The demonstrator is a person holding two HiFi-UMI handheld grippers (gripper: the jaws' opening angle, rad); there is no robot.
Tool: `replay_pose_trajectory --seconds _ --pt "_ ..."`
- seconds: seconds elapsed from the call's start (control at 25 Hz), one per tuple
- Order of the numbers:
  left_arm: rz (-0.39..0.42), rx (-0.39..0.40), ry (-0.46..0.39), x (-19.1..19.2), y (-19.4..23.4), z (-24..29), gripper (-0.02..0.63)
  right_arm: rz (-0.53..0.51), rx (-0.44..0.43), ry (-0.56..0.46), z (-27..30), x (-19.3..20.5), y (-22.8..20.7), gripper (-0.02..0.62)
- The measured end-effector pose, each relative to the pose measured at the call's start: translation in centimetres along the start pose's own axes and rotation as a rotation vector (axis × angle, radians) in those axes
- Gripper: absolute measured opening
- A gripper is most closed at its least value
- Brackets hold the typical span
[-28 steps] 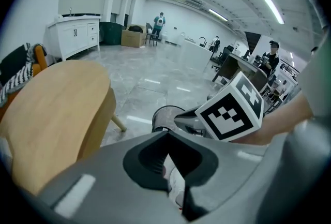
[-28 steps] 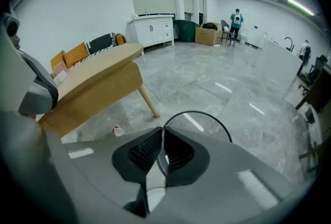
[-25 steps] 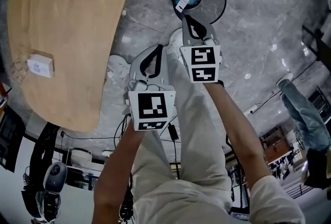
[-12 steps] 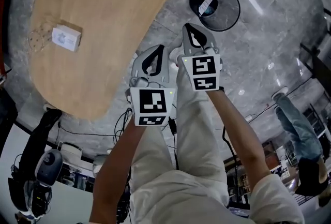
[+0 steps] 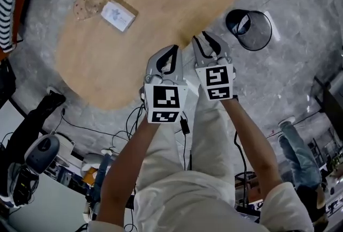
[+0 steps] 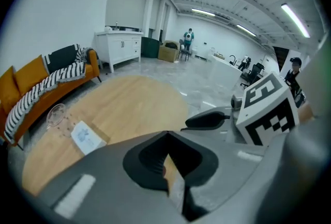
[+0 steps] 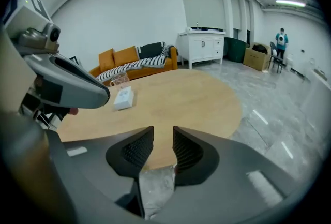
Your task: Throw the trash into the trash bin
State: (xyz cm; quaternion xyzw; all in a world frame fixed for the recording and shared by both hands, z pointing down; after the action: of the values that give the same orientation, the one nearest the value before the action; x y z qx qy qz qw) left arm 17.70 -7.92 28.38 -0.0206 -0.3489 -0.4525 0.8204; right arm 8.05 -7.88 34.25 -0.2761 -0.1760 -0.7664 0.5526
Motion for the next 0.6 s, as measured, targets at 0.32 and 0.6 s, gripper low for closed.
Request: replay_pose_trajectory --seconds 0.32,0.6 --pt "-0.071 -0.076 -0.023 2.6 6.5 -4.5 0.000 -0.098 -0.101 -0.018 2.3 -3.1 7.1 0.279" --pt "-0.139 -0.127 -0.054 4.4 11.8 -7.8 0.000 -0.155 -0.137 -0.006 5.7 -5.5 13.0 0.367"
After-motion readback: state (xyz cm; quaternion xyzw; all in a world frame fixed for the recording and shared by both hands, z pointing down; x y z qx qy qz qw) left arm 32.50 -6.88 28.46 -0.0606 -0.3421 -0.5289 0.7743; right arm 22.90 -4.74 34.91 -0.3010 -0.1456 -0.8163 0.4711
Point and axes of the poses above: the fingertips, and each gripper's own axes: z forward along the fingers, y to its left, x out of its underside, the point moved 4 cm from there along -z, backward along the fingers, and after that the axes turned 7 degrees about x, right-handed, at the moved point
